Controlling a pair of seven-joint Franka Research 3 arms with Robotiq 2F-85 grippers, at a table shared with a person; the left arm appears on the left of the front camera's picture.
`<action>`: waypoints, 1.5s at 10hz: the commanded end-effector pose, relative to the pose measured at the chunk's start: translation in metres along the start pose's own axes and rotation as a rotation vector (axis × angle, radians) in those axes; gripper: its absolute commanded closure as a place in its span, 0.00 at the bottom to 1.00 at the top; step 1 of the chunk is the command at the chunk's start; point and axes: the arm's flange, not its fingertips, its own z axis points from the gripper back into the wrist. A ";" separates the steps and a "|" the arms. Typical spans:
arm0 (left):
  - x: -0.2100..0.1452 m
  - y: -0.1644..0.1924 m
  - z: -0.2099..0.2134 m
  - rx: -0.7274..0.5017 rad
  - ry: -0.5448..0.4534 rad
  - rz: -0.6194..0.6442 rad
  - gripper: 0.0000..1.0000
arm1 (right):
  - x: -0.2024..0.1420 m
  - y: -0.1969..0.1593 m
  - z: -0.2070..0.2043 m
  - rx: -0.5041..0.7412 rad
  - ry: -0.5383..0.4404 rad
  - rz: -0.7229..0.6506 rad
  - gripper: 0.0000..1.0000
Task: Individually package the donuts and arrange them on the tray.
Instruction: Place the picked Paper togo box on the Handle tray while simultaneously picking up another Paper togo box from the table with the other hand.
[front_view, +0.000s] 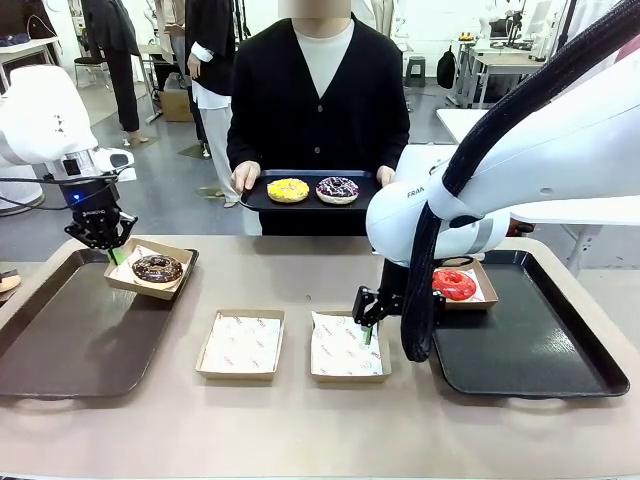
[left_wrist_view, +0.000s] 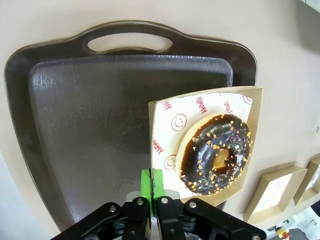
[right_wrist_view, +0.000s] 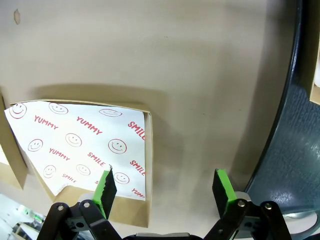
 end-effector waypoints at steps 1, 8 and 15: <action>0.007 -0.005 0.000 0.016 -0.014 0.021 0.99 | 0.004 0.006 0.003 -0.040 -0.006 -0.005 0.00; 0.013 -0.007 -0.006 0.032 0.002 0.027 0.00 | 0.004 0.002 0.005 -0.031 0.002 -0.004 0.86; 0.004 -0.005 0.000 -0.005 0.006 0.002 0.00 | 0.002 0.002 0.008 -0.005 -0.005 -0.011 1.00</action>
